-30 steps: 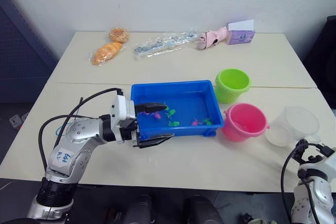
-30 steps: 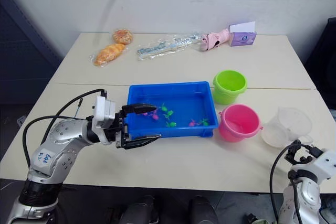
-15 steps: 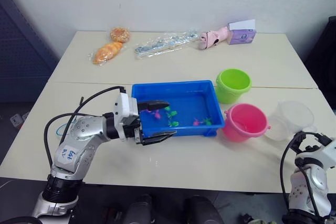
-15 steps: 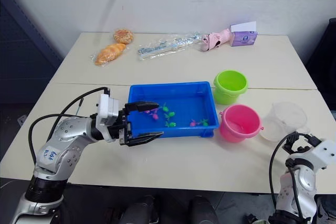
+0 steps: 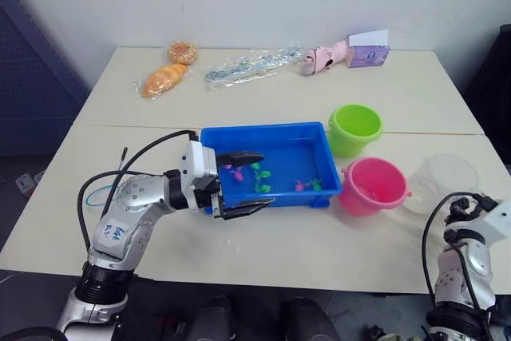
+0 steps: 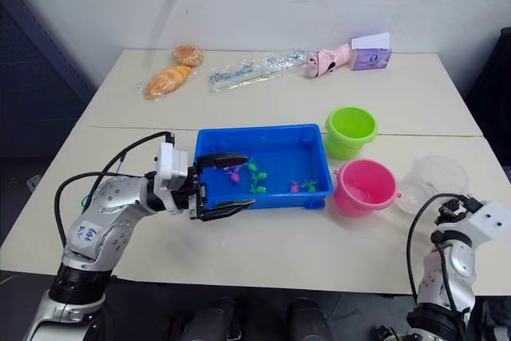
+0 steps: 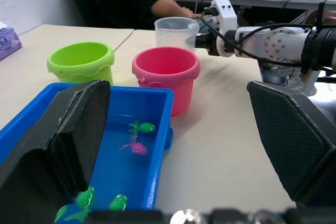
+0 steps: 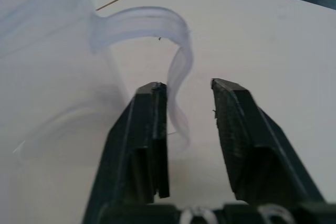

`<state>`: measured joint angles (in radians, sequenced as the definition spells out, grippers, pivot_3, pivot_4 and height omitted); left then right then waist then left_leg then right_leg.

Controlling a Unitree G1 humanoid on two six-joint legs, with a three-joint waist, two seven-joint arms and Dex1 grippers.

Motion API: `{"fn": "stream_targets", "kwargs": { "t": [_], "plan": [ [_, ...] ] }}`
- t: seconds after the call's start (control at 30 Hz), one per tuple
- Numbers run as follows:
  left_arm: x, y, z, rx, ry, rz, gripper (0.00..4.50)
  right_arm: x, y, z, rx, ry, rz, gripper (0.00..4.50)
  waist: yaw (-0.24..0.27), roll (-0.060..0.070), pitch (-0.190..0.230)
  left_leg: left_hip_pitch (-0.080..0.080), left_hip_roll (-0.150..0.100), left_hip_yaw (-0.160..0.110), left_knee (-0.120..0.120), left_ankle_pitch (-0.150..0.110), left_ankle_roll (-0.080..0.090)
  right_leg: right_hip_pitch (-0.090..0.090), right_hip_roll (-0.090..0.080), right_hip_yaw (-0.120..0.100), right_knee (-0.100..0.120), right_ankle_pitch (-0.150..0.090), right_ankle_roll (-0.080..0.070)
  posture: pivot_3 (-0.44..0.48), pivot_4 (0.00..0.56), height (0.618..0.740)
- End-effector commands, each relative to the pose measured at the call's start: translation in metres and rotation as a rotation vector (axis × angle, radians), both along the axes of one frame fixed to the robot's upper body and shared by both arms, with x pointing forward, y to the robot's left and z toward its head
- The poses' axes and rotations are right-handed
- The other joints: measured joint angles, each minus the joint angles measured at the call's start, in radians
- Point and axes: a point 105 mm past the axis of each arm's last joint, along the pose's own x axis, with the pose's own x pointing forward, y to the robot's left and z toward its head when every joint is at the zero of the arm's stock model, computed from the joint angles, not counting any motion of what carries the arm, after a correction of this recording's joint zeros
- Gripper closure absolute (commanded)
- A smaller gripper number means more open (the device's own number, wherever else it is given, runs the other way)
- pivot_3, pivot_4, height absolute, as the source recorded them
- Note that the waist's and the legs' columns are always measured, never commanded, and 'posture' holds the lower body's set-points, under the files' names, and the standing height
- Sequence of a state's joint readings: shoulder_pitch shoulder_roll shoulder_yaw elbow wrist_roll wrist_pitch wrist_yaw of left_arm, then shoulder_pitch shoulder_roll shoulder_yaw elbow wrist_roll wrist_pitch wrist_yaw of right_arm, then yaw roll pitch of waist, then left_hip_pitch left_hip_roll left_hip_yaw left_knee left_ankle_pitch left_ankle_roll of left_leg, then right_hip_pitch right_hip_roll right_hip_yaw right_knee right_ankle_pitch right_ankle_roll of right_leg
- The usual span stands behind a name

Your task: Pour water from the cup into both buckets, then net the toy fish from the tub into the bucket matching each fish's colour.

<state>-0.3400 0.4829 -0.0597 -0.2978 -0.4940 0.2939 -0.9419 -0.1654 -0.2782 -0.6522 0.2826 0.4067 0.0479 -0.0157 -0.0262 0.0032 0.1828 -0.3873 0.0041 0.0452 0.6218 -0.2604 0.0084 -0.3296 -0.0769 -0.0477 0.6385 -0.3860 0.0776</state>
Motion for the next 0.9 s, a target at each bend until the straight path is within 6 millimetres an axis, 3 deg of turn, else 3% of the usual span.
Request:
{"fn": "stream_targets", "kwargs": {
  "t": [0.03, 0.27, 0.6, 0.73, 0.9],
  "plan": [
    [-0.002, -0.004, 0.005, -0.006, -0.037, -0.021, 0.00, -0.003, -0.007, 0.017, -0.047, -0.055, 0.000, 4.48, 0.000, 0.000, 0.000, 0.000, 0.000, 0.000, 0.000, 0.000, 0.000, 0.000, 0.000, 0.000, 0.000, 0.000, 0.000, 0.000, 0.150, 0.740],
    [-0.003, -0.004, 0.004, -0.005, -0.031, -0.033, 0.00, -0.015, -0.010, 0.057, -0.183, -0.092, 0.019, 4.48, 0.001, 0.002, 0.002, -0.001, 0.000, 0.000, 0.000, 0.000, 0.000, 0.000, 0.000, 0.000, -0.001, 0.000, 0.000, 0.000, 0.150, 0.740],
    [-0.005, -0.005, -0.001, 0.010, 0.012, -0.088, 0.00, -0.032, 0.003, 0.135, -0.766, 0.155, 0.204, 4.48, 0.000, 0.001, 0.003, -0.001, 0.000, 0.001, 0.000, 0.000, 0.000, 0.000, 0.000, 0.000, -0.001, 0.000, 0.001, 0.000, 0.150, 0.740],
    [-0.005, -0.008, -0.003, 0.051, 0.010, -0.132, 0.00, -0.030, 0.014, 0.148, -0.901, 0.244, 0.280, 4.48, 0.004, 0.000, 0.003, -0.001, 0.000, 0.001, 0.000, 0.000, 0.000, 0.000, 0.000, 0.000, -0.001, -0.001, 0.002, 0.000, 0.150, 0.740],
    [-0.003, -0.015, 0.008, 0.041, -0.010, -0.169, 0.00, -0.025, 0.031, 0.159, -0.998, 0.281, 0.352, 4.48, 0.010, 0.000, 0.004, -0.001, 0.000, 0.001, 0.000, 0.001, 0.000, 0.000, 0.001, 0.000, -0.002, 0.000, 0.002, 0.000, 0.150, 0.740]
  ]
}}
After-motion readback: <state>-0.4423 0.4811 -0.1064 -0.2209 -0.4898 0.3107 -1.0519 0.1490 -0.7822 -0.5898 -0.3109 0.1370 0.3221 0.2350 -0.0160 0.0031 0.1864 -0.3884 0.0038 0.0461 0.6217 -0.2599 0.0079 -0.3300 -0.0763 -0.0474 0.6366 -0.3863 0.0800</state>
